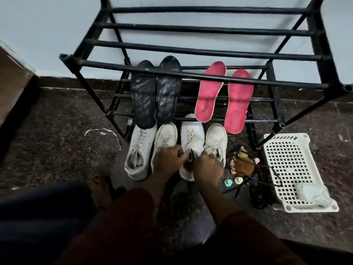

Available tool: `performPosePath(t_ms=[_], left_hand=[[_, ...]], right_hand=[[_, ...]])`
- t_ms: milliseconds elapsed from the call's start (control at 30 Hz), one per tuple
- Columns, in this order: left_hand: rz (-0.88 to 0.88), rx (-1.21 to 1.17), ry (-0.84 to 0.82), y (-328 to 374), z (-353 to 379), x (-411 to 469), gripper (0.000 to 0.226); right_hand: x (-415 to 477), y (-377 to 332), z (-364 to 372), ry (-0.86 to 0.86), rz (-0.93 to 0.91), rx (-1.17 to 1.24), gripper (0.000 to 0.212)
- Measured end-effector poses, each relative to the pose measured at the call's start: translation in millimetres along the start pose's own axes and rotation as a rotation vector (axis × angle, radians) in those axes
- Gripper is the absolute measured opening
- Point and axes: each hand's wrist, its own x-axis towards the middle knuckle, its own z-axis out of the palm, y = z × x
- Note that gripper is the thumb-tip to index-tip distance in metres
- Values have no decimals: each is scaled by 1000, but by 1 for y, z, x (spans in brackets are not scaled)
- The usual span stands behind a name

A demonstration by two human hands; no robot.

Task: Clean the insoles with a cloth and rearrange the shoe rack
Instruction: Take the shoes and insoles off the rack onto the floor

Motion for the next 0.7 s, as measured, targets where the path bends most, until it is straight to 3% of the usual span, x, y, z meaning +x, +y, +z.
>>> performPosePath(t_ms=[100,167,233,367,467,600,700], left_hand=[[111,-30,355,-1,-42,36,36],[27,-94,399,-5,-69,67,26],[-124,-160,368,-13,-87,98,17],[-391,-119,261,-29,-98,137,48],[-477,-79,163,-32,-93,156,75],[-541,-17,66,-36,-90,171,94],[-529,26,-12,-34,-93,175,102]], right_hand=[[15,-40,-20,199,-166,153,12],[33,-72,-36,272,-248,244,10],[55,-104,-46,188,-250,273,14],[99,-147,-47,61,-149,215,44],[123,-168,-35,-40,-27,186,70],[136,-180,-20,-87,42,142,65],[140,-178,-19,-133,31,130,77]])
